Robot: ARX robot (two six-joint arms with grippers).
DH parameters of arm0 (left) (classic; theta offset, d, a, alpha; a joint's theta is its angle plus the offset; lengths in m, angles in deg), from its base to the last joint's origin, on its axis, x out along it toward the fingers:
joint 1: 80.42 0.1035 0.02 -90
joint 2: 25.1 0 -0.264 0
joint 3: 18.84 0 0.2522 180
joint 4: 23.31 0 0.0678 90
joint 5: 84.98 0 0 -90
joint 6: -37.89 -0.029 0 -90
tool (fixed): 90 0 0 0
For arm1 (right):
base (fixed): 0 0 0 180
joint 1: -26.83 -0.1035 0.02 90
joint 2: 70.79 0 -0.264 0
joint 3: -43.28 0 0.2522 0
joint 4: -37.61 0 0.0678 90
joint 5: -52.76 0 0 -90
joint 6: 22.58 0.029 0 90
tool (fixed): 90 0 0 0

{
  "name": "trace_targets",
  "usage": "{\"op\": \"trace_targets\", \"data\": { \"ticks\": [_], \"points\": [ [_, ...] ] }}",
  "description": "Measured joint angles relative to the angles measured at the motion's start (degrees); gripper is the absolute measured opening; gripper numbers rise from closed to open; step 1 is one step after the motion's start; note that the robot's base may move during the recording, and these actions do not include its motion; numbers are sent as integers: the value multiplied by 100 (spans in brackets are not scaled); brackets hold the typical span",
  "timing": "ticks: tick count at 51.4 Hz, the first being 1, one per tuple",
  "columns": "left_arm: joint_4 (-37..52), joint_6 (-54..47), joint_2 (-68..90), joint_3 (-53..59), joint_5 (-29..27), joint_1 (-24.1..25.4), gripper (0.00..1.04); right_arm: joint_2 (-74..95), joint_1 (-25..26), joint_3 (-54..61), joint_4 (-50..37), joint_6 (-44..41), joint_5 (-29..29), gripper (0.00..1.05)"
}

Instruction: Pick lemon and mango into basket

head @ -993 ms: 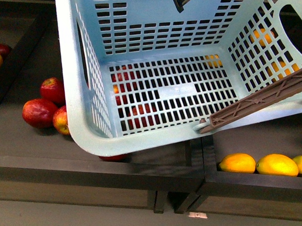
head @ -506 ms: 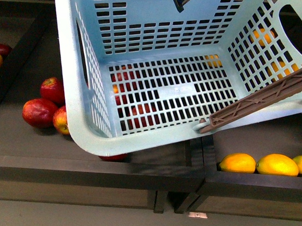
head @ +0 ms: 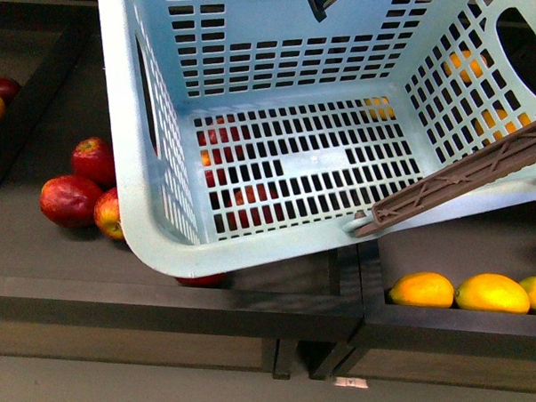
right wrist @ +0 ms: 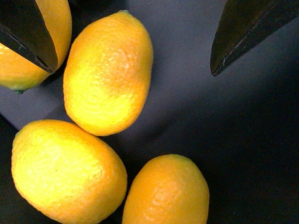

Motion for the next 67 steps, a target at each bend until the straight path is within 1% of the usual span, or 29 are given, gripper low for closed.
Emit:
{"op": "trace_targets", "data": {
  "ticks": [4,20,34,47,67],
  "points": [
    [0,0,0,0,0,0,5,52,11,-131,72,39,-4,96],
    [0,0,0,0,0,0,5,645,4,-1250,728,168,-44,96],
    [0,-2,0,0,0,-2,5,883,-68,-1716,1034,221,-37,96],
    [0,-2,0,0,0,0,5,1021,-114,-1908,1259,249,4,96],
    [0,-2,0,0,0,-2,5,1067,-79,-1812,1154,275,26,96]
  ]
}}
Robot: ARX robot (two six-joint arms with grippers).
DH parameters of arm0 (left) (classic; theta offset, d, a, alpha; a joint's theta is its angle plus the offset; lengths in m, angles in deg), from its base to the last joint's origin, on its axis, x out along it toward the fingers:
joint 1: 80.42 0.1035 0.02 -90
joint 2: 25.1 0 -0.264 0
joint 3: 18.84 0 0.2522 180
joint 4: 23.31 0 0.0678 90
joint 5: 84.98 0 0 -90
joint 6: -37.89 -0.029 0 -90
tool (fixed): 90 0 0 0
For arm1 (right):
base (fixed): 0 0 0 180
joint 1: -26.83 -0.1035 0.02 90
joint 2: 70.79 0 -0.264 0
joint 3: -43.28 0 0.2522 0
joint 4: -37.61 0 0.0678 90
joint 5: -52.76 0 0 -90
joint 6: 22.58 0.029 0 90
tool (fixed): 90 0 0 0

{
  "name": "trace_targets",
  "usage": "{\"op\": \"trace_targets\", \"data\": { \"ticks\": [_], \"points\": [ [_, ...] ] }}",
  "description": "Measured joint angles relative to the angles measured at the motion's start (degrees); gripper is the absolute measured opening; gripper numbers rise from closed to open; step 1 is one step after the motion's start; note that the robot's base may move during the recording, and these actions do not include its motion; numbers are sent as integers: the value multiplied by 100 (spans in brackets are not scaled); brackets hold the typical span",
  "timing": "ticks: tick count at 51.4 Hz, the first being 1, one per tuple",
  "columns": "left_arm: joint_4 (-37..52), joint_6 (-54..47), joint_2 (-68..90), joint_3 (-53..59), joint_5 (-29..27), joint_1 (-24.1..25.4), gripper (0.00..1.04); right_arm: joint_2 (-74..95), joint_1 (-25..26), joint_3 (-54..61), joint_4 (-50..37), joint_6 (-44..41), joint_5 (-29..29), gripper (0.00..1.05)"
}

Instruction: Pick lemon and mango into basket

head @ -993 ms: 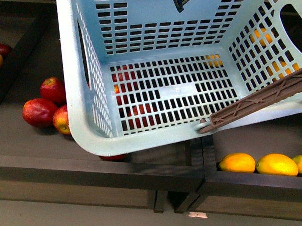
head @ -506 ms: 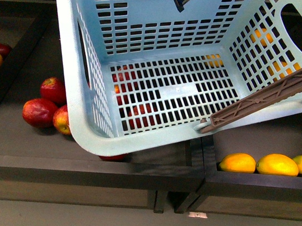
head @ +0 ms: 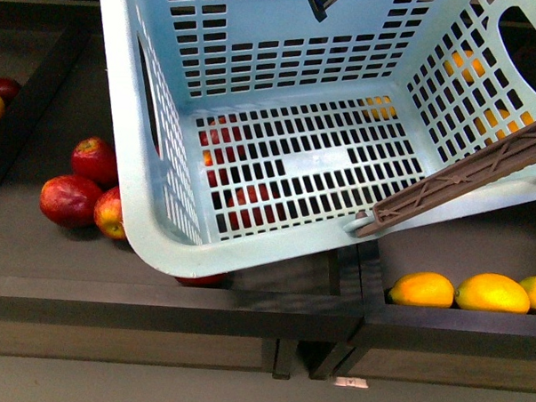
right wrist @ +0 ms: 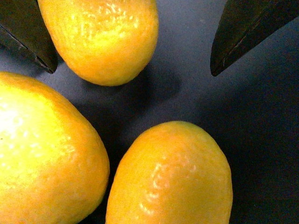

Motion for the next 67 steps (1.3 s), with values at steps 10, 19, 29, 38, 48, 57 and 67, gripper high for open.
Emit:
{"op": "trace_targets", "data": {
  "ticks": [10,19,29,38,48,57,67],
  "points": [
    [0,2,0,0,0,2,5,129,22,-280,280,155,138,96],
    [0,0,0,0,2,0,5,138,-31,-297,247,234,260,96],
    [0,0,0,0,2,2,5,138,-98,-361,236,280,291,96],
    [0,0,0,0,4,0,5,138,-125,-369,286,278,275,96],
    [0,0,0,0,2,2,5,197,-120,-376,328,275,227,96],
    [0,0,0,0,7,0,5,317,-96,-483,466,225,149,96],
    [0,0,0,0,2,0,5,332,-72,-503,533,98,142,96]
  ]
}}
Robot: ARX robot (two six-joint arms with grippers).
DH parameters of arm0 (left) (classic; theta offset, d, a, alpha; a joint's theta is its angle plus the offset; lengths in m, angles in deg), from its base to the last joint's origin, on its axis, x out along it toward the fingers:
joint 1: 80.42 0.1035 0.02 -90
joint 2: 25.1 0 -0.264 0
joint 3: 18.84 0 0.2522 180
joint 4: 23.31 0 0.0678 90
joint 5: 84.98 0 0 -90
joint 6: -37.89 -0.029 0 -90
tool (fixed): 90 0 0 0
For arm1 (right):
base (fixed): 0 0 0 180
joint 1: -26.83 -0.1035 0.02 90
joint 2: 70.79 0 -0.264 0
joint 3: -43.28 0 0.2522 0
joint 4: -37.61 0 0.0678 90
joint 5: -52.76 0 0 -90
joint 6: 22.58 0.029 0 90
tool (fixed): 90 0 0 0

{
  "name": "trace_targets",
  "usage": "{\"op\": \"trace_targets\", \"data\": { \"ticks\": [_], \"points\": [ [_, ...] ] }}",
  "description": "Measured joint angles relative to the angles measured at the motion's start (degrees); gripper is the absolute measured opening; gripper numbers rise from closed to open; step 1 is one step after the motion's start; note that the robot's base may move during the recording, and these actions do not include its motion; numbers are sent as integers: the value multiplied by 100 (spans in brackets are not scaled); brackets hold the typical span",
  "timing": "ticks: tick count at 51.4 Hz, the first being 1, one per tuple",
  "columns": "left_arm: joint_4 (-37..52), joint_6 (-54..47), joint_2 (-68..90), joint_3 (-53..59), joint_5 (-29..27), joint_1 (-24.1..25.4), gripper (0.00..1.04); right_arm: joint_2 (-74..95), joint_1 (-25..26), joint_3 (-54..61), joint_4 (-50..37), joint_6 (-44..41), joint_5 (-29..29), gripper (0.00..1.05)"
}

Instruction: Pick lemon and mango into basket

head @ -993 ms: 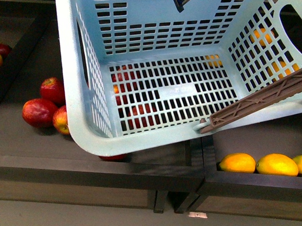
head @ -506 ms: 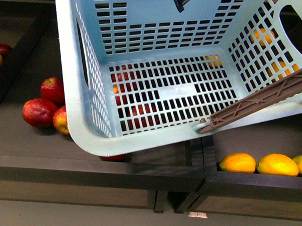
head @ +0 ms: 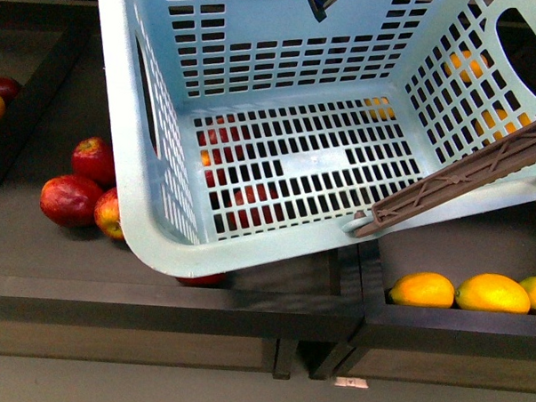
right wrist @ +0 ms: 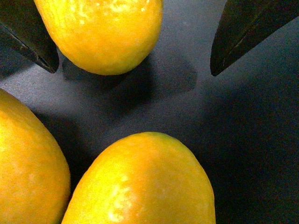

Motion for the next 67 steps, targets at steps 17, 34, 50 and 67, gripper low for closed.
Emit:
{"op": "trace_targets", "data": {
  "ticks": [17,34,50,67],
  "points": [
    [0,0,0,0,2,2,5,-17,57,160,-46,-133,7,71],
    [0,0,0,0,-2,0,5,-308,164,835,-343,-146,136,50],
    [0,0,0,0,4,2,5,-614,186,1377,-678,9,424,50],
    [0,-2,0,0,-4,2,5,-1952,214,2765,-1670,136,942,50]
  ]
}}
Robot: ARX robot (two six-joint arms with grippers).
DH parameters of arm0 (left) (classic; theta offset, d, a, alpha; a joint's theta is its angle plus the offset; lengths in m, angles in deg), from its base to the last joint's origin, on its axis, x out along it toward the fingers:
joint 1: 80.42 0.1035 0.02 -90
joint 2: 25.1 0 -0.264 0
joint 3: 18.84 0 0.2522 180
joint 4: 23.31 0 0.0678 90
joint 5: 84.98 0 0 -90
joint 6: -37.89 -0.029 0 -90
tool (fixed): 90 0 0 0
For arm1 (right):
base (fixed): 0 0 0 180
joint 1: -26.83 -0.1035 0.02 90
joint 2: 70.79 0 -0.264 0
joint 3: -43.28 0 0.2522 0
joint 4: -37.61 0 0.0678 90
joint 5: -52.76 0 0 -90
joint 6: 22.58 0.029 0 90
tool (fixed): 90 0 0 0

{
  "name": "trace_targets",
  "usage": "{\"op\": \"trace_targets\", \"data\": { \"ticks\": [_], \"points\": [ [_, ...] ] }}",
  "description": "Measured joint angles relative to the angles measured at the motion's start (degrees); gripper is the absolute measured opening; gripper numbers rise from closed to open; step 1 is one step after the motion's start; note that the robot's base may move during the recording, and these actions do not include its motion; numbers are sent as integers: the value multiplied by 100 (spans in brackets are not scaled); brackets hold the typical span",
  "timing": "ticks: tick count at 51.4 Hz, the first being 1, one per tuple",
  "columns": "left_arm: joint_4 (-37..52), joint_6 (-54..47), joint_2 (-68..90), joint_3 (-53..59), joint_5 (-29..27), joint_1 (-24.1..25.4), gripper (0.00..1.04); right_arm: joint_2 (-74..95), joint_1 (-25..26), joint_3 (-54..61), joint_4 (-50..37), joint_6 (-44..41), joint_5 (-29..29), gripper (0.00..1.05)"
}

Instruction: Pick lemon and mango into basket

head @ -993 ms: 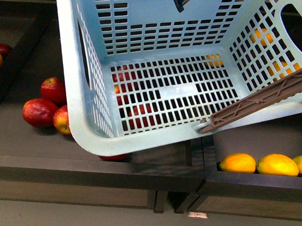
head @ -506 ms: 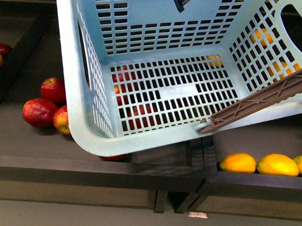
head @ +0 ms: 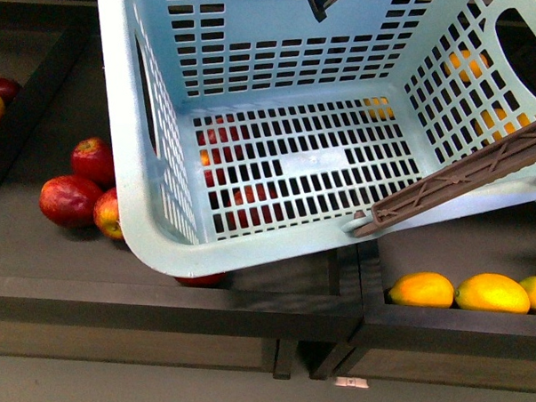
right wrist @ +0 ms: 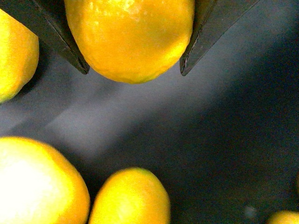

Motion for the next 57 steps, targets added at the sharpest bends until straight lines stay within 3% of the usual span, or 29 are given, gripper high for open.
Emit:
{"op": "trace_targets", "data": {
  "ticks": [12,25,34,46,53,57],
  "points": [
    [0,2,0,0,13,-2,5,-2048,-197,1471,-907,17,695,50],
    [0,2,0,0,0,-2,5,-3982,-769,2658,-1375,219,1169,50],
    [0,0,0,0,2,0,5,-4629,-1355,3080,-1504,306,1180,50],
    [0,2,0,0,9,-2,5,-4955,-2496,3574,-1657,363,1001,50],
    [0,0,0,0,0,0,5,-4940,-2865,3650,-1674,358,831,50],
    [0,0,0,0,-2,0,5,-4937,-3049,3694,-1740,341,767,63]
  ]
}}
